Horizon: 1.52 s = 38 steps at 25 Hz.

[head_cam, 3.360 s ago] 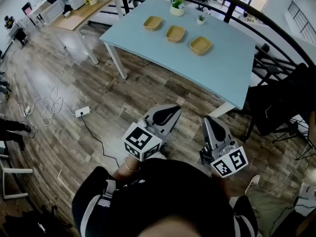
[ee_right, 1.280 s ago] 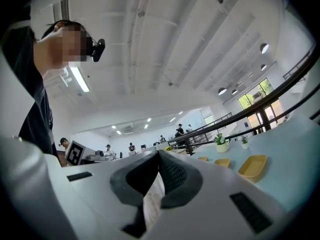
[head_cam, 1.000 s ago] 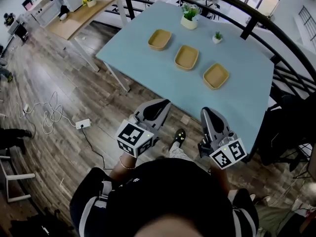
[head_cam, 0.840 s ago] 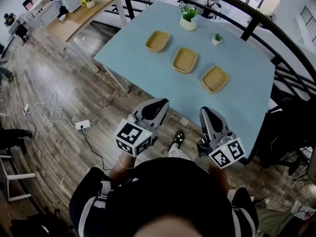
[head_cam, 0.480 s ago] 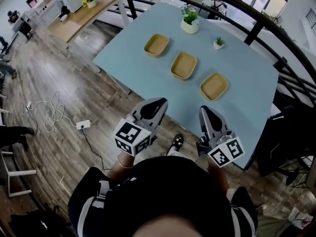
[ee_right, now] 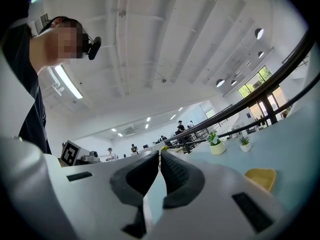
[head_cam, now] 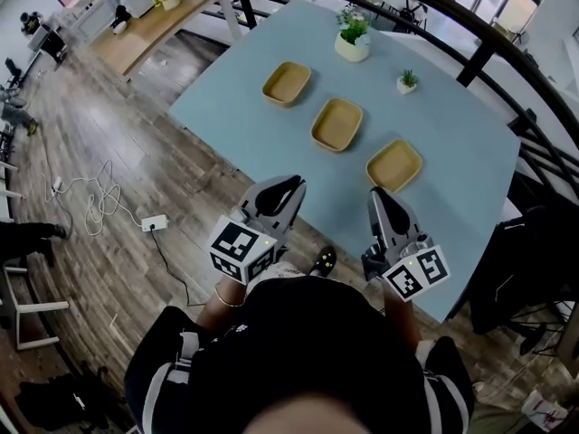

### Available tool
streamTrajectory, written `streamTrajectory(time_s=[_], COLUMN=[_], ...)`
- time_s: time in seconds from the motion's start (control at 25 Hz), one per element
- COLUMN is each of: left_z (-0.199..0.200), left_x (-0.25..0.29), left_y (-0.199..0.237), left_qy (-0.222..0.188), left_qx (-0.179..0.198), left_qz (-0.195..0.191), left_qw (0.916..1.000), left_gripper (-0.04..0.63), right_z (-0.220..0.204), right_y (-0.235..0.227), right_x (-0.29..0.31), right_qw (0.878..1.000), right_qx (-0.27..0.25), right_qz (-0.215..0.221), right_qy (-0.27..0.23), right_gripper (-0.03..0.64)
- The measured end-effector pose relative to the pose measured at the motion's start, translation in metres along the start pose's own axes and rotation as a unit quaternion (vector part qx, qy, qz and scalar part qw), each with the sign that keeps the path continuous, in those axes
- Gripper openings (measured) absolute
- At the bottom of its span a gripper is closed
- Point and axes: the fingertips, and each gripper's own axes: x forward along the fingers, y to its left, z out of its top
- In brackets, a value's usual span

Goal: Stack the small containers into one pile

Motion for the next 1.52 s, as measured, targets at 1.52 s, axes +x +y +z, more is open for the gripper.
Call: streamTrajectory(time_s=[1.52], left_z=[-0.063], left_x=[0.142], left_y=[0.154], left_qy=[0.162], left_qx=[-0.034], left_qz=[-0.148], left_qw=[0.975], left_gripper=[0.137], right_z=[-0.073], right_y=[-0.108], right_x=[0.112], right_qw=[0.965], right_qx=[0.064], right_qz=[-0.248], right_qy=[0.05], right_gripper=[0.123])
